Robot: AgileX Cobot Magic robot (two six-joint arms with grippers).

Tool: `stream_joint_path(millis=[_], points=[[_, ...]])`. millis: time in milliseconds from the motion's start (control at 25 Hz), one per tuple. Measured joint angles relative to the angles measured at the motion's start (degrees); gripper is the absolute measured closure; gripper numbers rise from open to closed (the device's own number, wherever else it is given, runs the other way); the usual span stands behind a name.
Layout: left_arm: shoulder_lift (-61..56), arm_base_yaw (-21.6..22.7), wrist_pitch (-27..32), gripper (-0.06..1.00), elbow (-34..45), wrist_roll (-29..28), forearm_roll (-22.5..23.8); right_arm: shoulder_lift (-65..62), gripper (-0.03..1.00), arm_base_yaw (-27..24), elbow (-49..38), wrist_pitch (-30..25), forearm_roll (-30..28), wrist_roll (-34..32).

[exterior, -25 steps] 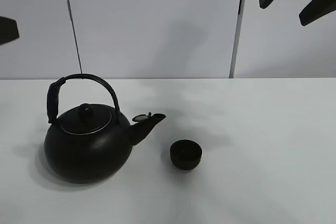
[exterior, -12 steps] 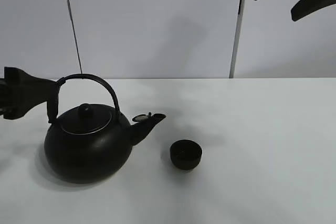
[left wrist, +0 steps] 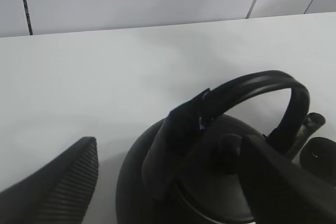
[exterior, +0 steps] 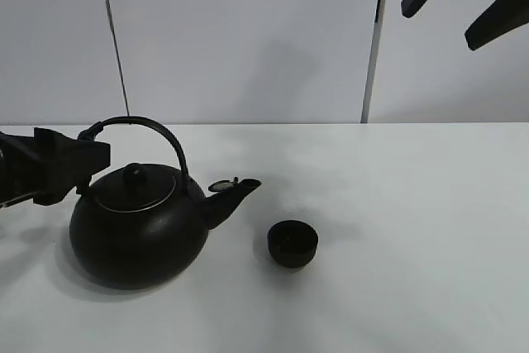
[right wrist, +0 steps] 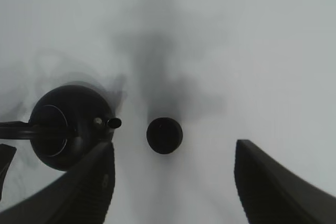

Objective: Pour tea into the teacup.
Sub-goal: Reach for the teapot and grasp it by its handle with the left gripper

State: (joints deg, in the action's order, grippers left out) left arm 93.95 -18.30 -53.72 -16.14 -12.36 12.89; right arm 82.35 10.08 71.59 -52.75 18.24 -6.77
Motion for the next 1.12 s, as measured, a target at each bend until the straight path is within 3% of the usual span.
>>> stream_joint_path(millis=[240, 520, 760, 1120], points=[[3.6, 0.0, -5.7, 0.41, 0.0, 6.8, -0.1, 0.0, 0.51, 0.0, 0.0, -0.2, 0.0, -0.1], [7.5, 0.0, -10.8, 0.41, -0.4, 9.4, -0.2, 0.0, 0.51, 0.0, 0.0, -0.2, 0.0, -0.1], [10.5, 0.0, -11.5, 0.47, -2.4, 11.1, -0.4, 0.0, 0.51, 0.0, 0.0, -0.2, 0.0, -0.1], [13.1, 0.0, -11.8, 0.49, -2.7, 11.2, -5.7, 0.0, 0.51, 0.0, 0.0, -0.1, 0.0, -0.1]])
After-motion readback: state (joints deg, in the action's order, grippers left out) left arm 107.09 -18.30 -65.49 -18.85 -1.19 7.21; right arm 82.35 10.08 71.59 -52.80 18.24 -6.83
